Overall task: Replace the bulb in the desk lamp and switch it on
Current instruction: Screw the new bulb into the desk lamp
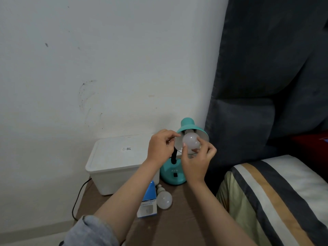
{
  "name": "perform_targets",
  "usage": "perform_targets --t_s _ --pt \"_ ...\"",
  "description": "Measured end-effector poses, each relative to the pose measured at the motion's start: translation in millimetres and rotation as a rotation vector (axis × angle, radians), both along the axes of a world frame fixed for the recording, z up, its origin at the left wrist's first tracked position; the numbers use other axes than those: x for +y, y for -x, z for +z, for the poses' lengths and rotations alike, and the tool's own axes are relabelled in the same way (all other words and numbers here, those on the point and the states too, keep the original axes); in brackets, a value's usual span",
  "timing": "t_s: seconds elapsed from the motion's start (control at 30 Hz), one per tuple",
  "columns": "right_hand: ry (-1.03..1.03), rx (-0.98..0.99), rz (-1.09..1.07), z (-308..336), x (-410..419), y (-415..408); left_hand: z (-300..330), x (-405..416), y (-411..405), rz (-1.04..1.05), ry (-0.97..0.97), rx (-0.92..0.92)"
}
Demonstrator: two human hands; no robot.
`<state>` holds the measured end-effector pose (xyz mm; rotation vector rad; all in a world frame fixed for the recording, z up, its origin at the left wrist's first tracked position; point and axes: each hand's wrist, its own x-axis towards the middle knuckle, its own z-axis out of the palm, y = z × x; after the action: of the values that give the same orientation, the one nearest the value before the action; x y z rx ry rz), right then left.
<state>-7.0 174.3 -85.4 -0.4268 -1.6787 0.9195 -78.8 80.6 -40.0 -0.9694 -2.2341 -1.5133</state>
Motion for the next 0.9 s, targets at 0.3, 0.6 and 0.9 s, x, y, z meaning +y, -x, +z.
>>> perform_targets --t_s 0.3,0.6,0.9 --pt "-0.115 -0.019 0.015 -2.2 1.9 0.5 -0.3 -0.6 0.1 -0.006 -0.008 -0.018" --pt "-0.096 -0.007 0.025 0.8 0.9 1.3 -0.4 0.0 0.9 -0.001 -0.008 -0.017" --pt "-0.243 -0.074 -0.026 0.1 2.5 4.1 0.3 1.2 0.4 0.003 0.007 -0.006"
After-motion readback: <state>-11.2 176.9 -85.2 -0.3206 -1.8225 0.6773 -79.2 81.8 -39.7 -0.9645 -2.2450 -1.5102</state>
